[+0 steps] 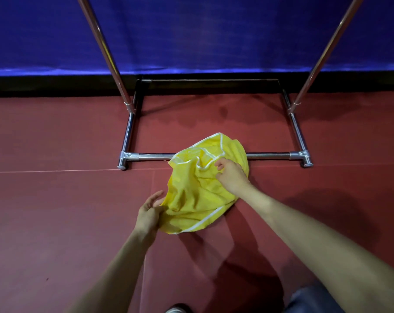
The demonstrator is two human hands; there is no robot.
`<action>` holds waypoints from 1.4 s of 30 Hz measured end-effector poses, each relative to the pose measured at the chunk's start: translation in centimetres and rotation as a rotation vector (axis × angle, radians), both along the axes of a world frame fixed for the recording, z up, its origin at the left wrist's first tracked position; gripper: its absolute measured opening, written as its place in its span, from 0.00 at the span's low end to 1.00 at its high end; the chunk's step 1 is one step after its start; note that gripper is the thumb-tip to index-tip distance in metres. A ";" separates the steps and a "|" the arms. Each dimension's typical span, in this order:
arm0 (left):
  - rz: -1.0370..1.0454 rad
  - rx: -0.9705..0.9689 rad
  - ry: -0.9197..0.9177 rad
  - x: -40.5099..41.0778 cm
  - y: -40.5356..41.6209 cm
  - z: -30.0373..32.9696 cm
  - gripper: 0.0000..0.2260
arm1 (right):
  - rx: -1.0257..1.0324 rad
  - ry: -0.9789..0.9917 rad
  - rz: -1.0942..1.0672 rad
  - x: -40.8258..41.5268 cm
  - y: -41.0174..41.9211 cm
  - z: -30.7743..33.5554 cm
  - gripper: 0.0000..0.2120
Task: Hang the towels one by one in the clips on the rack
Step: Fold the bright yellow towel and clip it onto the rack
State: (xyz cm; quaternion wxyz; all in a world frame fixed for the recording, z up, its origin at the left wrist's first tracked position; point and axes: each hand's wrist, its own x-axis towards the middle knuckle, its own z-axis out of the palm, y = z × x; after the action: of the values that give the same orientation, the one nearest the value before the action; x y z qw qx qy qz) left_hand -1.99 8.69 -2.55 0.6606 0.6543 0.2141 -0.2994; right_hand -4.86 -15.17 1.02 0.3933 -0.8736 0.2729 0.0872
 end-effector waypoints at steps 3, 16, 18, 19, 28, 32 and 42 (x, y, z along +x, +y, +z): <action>-0.034 -0.011 0.020 -0.5 0.9 -0.2 0.17 | -0.054 0.044 0.181 1.1 1.5 -0.9 0.25; 0.112 0.182 0.181 -3.5 3.7 -1.8 0.08 | -0.246 0.338 0.468 2.8 3.7 -4.1 0.24; 0.131 0.206 0.184 -3.3 4.2 -1.9 0.09 | -0.270 0.367 0.497 2.7 3.5 -4.4 0.12; 0.141 0.219 0.169 -3.2 4.4 -2.0 0.09 | -0.298 0.361 0.498 2.6 3.4 -4.4 0.06; -0.018 0.328 -0.186 -2.2 2.5 -1.2 0.08 | -0.615 0.848 0.722 0.9 1.3 -3.2 0.21; -0.140 0.355 -0.203 -2.8 1.4 -1.5 0.09 | -0.663 0.860 0.794 0.1 1.9 -3.8 0.19; -0.190 0.389 -0.251 -3.3 2.3 -1.6 0.07 | -0.047 0.407 0.286 0.6 3.1 -5.9 0.15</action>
State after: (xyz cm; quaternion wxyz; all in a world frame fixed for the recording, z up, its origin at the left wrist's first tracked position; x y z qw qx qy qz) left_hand -5.31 11.04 -4.17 0.5124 0.8185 0.1215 -0.2298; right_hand -4.26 -12.03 -4.87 0.2934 -0.8767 0.2222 0.3096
